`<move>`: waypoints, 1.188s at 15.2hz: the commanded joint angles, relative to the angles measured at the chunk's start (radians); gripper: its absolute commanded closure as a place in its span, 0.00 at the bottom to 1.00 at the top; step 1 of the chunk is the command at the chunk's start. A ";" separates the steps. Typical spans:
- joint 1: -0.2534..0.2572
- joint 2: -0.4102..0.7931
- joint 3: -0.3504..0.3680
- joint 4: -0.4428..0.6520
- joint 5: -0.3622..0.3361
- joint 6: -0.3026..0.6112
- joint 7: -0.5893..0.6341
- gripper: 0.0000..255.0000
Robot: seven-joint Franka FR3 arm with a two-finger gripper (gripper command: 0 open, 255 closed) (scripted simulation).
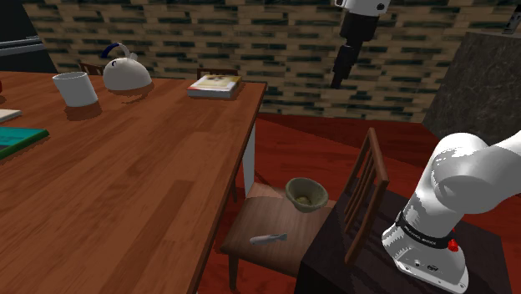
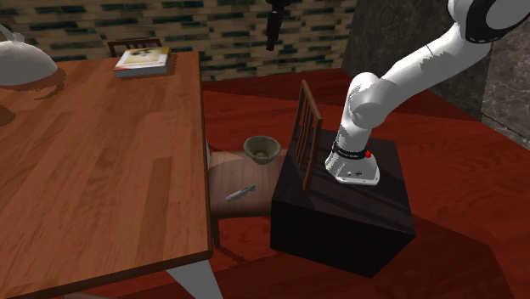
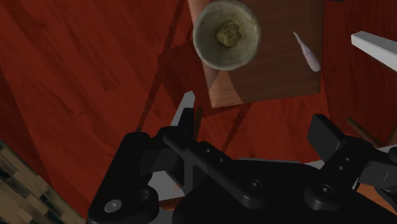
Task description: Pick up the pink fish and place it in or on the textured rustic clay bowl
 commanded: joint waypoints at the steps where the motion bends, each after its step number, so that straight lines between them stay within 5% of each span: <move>1: 0.000 0.000 0.000 0.000 0.000 0.000 0.000 0.00; 18: 0.125 0.295 0.078 -0.289 0.059 0.494 -0.096 0.00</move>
